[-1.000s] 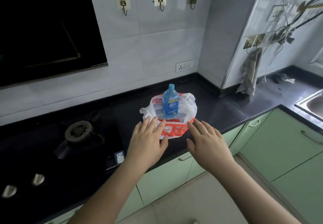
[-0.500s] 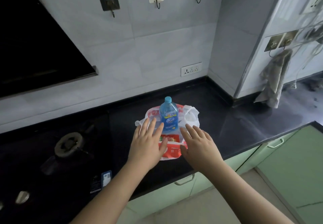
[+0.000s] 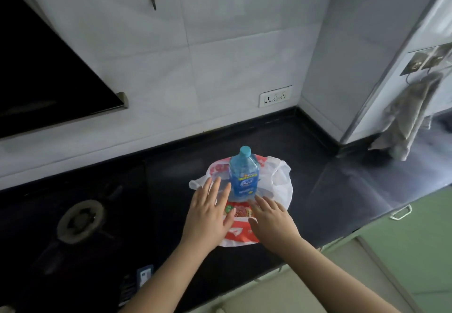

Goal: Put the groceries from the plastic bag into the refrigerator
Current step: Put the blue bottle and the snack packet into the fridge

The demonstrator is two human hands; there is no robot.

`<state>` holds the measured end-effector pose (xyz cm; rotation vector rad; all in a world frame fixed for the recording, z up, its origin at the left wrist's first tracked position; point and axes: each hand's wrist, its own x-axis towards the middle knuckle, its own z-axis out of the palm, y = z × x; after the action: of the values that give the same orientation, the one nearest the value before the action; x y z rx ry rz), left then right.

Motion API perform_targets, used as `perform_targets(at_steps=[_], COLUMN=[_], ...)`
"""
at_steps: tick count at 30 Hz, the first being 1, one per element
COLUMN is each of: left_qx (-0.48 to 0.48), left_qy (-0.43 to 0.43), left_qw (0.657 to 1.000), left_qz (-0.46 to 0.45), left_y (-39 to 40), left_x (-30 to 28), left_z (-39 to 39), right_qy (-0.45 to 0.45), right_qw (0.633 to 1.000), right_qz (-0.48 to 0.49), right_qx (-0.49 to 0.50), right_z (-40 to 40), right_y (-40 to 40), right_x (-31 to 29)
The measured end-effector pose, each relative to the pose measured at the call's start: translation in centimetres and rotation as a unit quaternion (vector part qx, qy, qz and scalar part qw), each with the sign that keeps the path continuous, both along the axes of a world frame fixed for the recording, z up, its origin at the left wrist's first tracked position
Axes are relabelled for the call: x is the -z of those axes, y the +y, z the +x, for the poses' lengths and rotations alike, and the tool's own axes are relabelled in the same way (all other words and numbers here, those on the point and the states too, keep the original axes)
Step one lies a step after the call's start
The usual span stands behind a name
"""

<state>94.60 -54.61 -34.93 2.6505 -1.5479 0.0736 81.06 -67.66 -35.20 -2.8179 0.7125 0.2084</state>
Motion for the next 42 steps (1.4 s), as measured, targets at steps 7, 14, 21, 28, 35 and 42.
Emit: perform_targets(at_steps=[7,14,21,28,35,42], left_qx=[0.082,0.074,0.034,-0.001,-0.042,-0.105], left_qy=[0.045,0.052,0.041,0.079,0.192,0.320], left_qw=[0.996,0.996,0.999,0.997,0.978,0.935], left_qz=[0.007,0.012,0.001,-0.027,-0.073,-0.111], left_y=[-1.1,-1.5,-2.4,-3.8,-6.1,-9.0], left_x=[3.3,5.6,5.7,6.0,5.8,5.2], left_z=[1.6,2.5,2.6,2.5,2.9,3.7], right_qy=[-0.006,0.016,0.083,0.065,0.044,0.033], right_qw=[0.999,0.999,0.994,0.993,0.993,0.995], right_qz=[0.021,0.043,0.069,0.093,0.102,0.086], right_qx=[0.031,0.015,-0.006,-0.032,-0.033,-0.033], right_z=[2.5,4.1,4.8,4.7,4.6,4.8], right_y=[-0.7,-2.2,-4.1,-4.5,-4.5,-4.6], right_x=[3.1,5.9,8.0,9.5,10.2,10.2])
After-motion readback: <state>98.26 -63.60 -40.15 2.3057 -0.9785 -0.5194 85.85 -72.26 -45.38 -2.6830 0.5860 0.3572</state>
